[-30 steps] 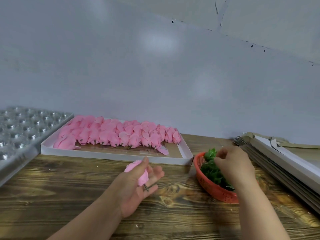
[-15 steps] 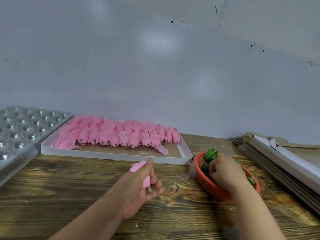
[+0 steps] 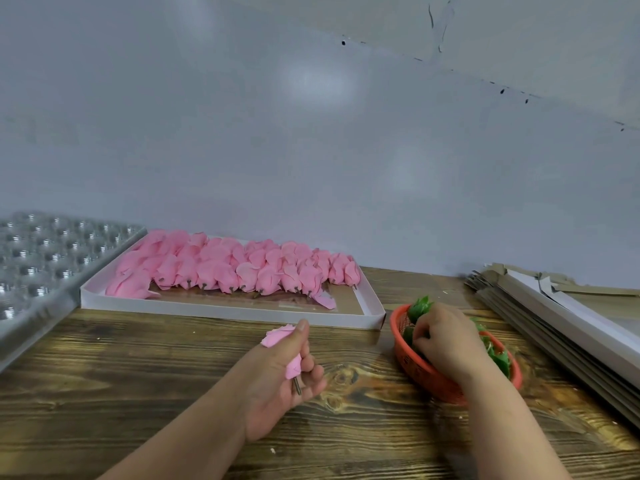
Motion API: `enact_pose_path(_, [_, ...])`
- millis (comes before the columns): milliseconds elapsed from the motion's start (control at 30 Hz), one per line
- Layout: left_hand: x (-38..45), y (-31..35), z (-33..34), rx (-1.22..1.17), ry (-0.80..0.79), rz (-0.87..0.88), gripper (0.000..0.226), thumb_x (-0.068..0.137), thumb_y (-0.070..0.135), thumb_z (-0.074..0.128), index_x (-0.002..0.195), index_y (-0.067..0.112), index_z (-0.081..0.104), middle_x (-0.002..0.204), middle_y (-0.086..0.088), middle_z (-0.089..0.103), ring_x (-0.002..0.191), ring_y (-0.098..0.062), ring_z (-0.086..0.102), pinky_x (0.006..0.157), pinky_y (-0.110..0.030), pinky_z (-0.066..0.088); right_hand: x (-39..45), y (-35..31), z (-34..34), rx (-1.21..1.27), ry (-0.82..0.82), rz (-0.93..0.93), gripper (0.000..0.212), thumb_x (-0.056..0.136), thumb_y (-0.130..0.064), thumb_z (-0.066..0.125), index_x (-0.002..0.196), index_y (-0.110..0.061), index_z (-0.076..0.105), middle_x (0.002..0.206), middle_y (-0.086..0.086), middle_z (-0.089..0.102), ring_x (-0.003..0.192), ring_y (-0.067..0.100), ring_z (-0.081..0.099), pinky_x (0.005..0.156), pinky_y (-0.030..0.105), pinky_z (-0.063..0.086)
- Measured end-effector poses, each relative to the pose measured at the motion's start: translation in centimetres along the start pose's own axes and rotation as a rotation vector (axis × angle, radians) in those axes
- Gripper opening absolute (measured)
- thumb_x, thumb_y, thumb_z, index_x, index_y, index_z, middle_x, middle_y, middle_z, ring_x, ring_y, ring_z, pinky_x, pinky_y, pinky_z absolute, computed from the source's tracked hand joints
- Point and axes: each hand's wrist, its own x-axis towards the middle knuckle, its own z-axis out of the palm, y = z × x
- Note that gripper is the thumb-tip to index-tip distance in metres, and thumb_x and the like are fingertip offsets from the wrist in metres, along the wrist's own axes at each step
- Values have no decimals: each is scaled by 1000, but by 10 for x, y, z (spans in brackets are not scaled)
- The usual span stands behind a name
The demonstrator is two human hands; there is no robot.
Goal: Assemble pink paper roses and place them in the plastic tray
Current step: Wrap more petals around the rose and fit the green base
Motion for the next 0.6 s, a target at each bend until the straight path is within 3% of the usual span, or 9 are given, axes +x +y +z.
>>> enact_pose_path(167, [0,0,0,-7,3,0,31,75,36,68,55,15,58,56,-3,52,52,-16,58,61,-34,57,2,3,-3,269,86,63,19,82,-14,67,66,-24,69,81,-6,59,87,16,55,77,33,48])
enact_pose_path(300, [0,0,0,-10,4,1,31,73,37,69,54,15,58,56,-3,52,52,-16,58,61,-34,57,2,7,-4,396,103,149,22,84,-17,68,64,-23,61,72,-3,63,65,9,57,50,21,41])
enact_pose_path(600, [0,0,-2,2,9,-6,30,74,37,69,56,15,58,57,-3,53,54,-16,59,64,-36,57,0,7,-9,459,147,224,18,91,-20,59,74,-19,53,76,-2,57,72,16,57,68,36,50])
